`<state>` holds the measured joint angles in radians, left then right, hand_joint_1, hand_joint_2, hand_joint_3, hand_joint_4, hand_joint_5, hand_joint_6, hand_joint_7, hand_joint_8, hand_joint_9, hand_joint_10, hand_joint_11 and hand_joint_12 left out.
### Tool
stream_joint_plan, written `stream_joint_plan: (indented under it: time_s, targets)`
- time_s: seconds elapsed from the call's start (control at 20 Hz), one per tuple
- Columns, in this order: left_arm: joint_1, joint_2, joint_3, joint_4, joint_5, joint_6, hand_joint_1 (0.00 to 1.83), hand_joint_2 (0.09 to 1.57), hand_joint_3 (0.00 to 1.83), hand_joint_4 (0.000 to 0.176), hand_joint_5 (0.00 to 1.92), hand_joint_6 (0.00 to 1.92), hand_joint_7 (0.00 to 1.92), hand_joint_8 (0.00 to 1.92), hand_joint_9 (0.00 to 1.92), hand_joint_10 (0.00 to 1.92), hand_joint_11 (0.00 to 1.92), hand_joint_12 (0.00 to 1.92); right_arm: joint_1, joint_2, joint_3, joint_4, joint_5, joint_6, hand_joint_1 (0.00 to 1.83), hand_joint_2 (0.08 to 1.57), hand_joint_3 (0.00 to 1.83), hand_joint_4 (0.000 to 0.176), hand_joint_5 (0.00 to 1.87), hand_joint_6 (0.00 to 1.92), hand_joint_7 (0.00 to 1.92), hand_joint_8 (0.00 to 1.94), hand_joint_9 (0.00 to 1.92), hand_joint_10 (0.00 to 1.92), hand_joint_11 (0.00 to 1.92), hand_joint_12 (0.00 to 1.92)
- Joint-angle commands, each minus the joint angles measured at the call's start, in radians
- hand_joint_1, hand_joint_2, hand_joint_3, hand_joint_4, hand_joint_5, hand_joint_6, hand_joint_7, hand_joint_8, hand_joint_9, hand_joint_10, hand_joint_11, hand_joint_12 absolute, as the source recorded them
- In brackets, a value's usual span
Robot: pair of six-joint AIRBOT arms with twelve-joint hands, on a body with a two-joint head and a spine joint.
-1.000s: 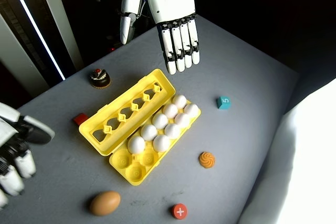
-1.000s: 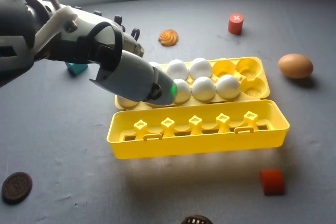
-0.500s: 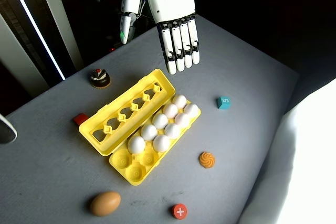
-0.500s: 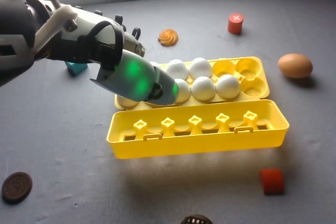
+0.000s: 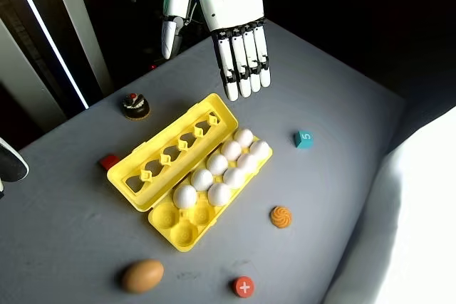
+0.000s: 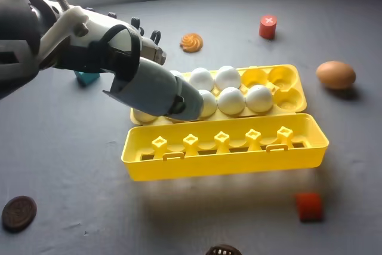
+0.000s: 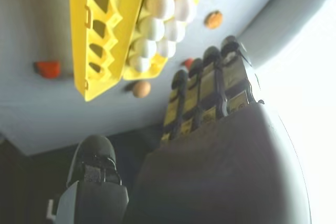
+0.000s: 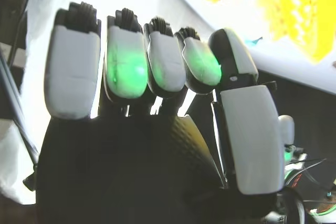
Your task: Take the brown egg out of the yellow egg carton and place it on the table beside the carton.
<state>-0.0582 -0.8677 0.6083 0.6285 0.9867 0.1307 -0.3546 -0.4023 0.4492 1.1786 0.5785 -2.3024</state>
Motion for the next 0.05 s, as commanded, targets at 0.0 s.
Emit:
stream_joint_plan:
  time_s: [0.0]
  targets:
    - [-0.008, 0.003, -0.003, 0.053, -0.045, 0.002, 0.00, 1.16, 0.00, 0.000, 0.03, 0.01, 0.05, 0.01, 0.03, 0.01, 0.00, 0.00, 0.009, 0.006, -0.001, -0.048, 0.070, -0.009, 1.07, 1.38, 0.00, 0.000, 1.41, 1.92, 1.47, 1.94, 1.53, 1.92, 1.64, 1.92]
